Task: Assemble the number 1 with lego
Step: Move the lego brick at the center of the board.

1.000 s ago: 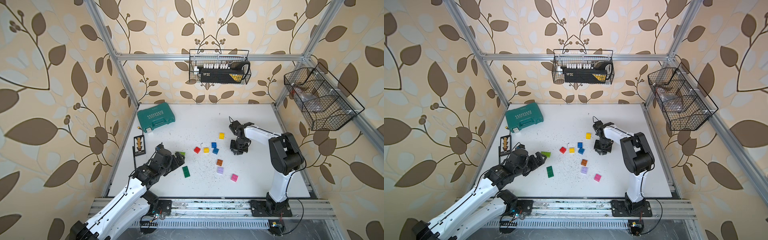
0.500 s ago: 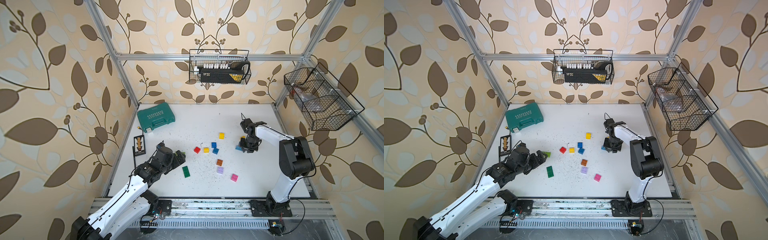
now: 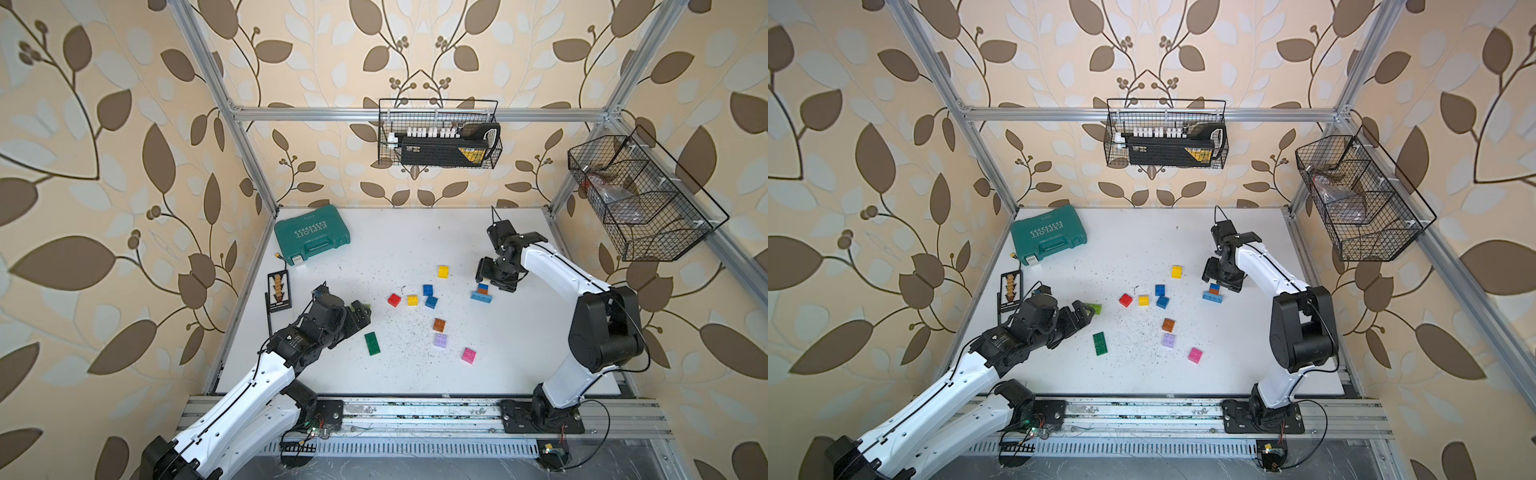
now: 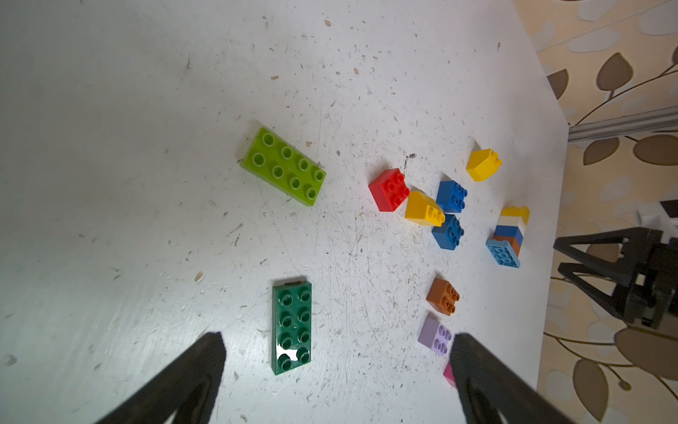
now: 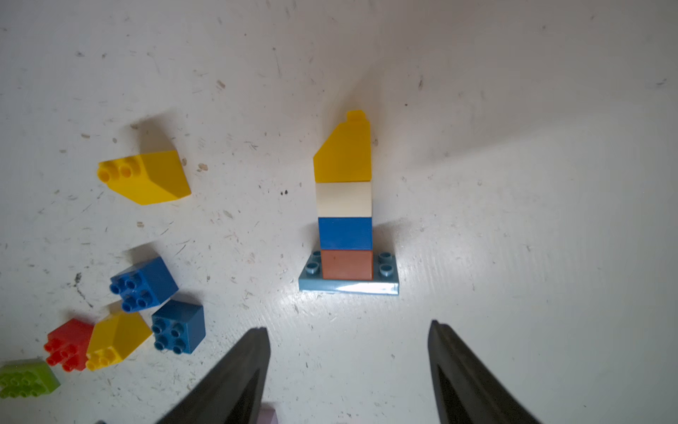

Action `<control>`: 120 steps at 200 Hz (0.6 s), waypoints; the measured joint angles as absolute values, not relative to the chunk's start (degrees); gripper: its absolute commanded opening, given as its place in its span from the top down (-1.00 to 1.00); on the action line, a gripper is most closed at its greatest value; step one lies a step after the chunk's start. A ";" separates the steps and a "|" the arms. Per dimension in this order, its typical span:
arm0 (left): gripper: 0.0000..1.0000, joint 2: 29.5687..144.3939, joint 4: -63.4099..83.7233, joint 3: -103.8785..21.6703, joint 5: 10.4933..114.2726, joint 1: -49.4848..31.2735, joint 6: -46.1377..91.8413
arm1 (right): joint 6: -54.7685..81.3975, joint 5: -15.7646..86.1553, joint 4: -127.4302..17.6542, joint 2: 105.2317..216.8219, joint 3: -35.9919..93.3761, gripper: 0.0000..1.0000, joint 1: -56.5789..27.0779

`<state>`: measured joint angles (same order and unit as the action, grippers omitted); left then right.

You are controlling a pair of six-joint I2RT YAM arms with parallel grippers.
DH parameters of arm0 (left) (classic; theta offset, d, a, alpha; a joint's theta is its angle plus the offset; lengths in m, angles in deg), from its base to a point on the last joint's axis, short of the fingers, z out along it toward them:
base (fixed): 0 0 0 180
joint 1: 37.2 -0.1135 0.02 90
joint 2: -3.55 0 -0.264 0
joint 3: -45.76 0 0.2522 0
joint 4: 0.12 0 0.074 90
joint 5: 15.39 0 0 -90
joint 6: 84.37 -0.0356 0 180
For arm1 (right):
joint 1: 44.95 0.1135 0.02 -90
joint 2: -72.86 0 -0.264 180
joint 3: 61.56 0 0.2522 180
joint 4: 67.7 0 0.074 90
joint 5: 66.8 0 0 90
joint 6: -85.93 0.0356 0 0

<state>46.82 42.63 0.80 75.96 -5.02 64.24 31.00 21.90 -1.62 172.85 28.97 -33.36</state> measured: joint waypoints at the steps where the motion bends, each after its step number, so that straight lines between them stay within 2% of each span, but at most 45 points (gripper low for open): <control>1: -0.98 46.82 42.63 0.80 75.93 -5.02 64.24 | 31.06 21.92 -1.67 173.22 29.06 -0.43 -33.36; 52: -0.98 46.60 42.44 0.80 75.85 -5.02 64.13 | 32.44 22.11 -2.61 179.95 29.52 -0.35 -33.36; 120: -0.98 46.60 41.74 0.80 75.61 -5.02 63.96 | 32.09 21.87 -3.57 184.13 31.40 0.24 -33.23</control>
